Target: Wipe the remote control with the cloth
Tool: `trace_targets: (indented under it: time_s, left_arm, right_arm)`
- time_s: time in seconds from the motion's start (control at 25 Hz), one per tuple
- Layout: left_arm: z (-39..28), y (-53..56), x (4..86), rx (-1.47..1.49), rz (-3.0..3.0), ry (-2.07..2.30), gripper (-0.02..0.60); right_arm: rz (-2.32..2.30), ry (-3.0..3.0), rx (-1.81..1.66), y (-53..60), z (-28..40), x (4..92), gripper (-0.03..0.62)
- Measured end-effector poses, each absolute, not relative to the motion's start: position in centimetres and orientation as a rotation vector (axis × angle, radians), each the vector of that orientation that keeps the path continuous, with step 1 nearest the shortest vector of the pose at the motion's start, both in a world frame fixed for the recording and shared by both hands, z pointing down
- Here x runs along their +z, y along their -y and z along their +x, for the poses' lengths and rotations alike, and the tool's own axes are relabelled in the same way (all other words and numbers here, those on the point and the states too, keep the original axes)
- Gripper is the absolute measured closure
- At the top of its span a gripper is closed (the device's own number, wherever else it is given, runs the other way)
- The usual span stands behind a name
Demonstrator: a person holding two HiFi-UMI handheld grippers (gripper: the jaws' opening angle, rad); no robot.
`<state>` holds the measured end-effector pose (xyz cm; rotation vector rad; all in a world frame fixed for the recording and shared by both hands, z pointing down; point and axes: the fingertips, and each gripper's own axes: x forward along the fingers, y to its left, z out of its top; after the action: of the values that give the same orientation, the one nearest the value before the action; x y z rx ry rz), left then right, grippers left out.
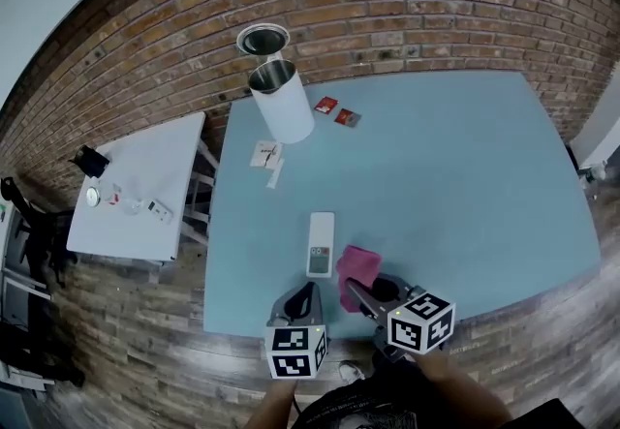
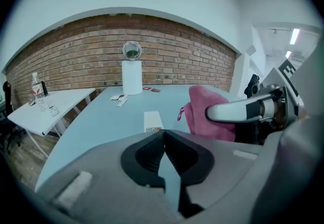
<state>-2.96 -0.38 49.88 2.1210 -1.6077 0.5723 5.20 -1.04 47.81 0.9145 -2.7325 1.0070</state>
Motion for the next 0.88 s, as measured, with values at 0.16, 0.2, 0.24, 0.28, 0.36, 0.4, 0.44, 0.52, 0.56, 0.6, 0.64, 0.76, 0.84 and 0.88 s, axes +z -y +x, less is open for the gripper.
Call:
trace_targets:
  time_s: [0.16,0.2,0.24,0.28,0.36,0.4,0.44,0.52,0.56,0.6,0.64,0.76,0.84,0.88]
  left_arm:
    - [-2.8,-0.8,48.0,0.461,2.180,1.590,0.580]
    - [-2.8,-1.2,47.6,0.448,2.192,1.590,0.580]
    - [-2.9,-1.6,47.3,0.440,2.203,1.592,0.580]
    - [-2.9,-1.9,47.0,0.434,2.212,1.594,0.580]
    - [-2.8,-2.6,46.6,0.421,2.227,1.590,0.580]
    - [-2.7,-3.0,46.5,0.415,2.235,1.582,0.580]
    - [-2.6,-3.3,46.4,0.412,2.243,1.571,0.580]
    - [-2.1,-4.0,46.5,0.414,2.259,1.544,0.581]
    - [-1.9,-4.3,46.5,0.418,2.267,1.532,0.581]
    - [-1.5,-4.6,46.6,0.425,2.275,1.520,0.581]
    - [-1.2,-4.9,46.7,0.436,2.284,1.510,0.581]
    - [-0.2,-5.5,46.8,0.470,2.318,1.496,0.581]
    - [0.1,-5.8,46.9,0.471,2.327,1.492,0.583]
    - [0.2,-5.9,46.9,0.469,2.329,1.489,0.583]
  right_arm:
    - [0.971,2.713,0.874,-0.7,4.5,46.8,0.528]
    - [0.983,2.709,0.851,-1.1,4.3,46.6,0.528]
    - [0.994,2.705,0.830,-1.6,4.2,46.4,0.528]
    - [1.005,2.698,0.809,-2.1,4.1,46.3,0.528]
    - [1.029,2.679,0.765,-2.9,4.0,46.1,0.528]
    - [1.042,2.670,0.743,-3.3,4.0,46.0,0.528]
    - [1.057,2.662,0.721,-3.6,4.0,45.9,0.528]
    - [1.086,2.645,0.674,-4.4,4.0,45.8,0.530]
    - [1.101,2.635,0.652,-4.7,4.1,45.7,0.530]
    - [1.118,2.626,0.635,-5.0,4.2,45.6,0.530]
    - [1.134,2.618,0.623,-5.3,4.5,45.5,0.530]
    - [1.178,2.596,0.608,-6.0,5.4,45.4,0.530]
    - [1.198,2.580,0.603,-6.4,5.8,45.5,0.530]
    - [1.205,2.574,0.601,-6.5,5.9,45.6,0.530]
